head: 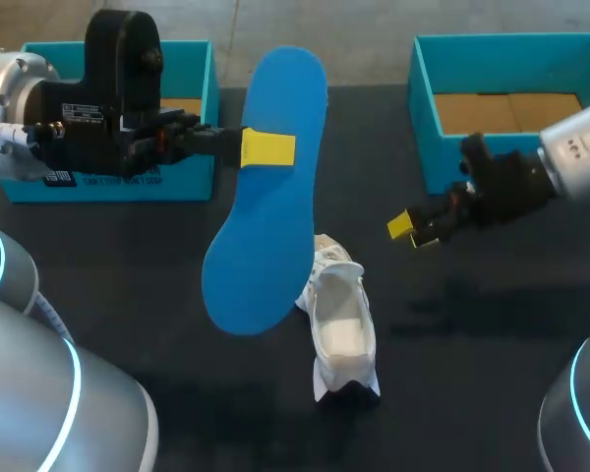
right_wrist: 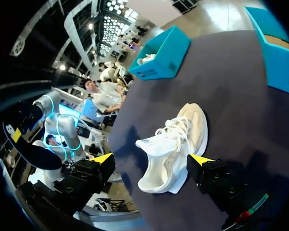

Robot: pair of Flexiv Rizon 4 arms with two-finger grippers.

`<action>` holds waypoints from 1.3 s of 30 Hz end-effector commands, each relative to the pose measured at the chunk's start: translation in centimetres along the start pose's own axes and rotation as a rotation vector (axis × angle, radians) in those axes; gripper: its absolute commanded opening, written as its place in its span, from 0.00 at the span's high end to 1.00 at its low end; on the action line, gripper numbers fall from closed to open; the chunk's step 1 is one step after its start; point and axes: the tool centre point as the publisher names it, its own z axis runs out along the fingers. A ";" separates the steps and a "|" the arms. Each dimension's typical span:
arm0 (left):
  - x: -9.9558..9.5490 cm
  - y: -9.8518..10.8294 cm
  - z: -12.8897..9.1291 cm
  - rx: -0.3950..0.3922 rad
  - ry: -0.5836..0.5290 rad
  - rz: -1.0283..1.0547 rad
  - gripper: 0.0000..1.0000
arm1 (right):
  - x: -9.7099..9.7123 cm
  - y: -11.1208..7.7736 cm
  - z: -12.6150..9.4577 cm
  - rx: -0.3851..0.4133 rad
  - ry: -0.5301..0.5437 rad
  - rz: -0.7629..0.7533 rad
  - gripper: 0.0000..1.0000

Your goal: Take the shoe out of the shoebox, open the shoe tongue, remove and reinsert the insole, then place the shoe into the shoebox

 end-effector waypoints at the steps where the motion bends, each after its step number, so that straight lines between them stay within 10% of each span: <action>1: 0.0 0.0 0.1 -0.001 -0.001 0.000 1.00 | 0.8 -0.4 -0.9 0.024 0.021 0.022 0.00; 39: 0.0 0.0 0.1 -0.001 -0.001 0.000 1.00 | 5.3 -1.3 -1.6 -0.118 0.264 0.217 0.00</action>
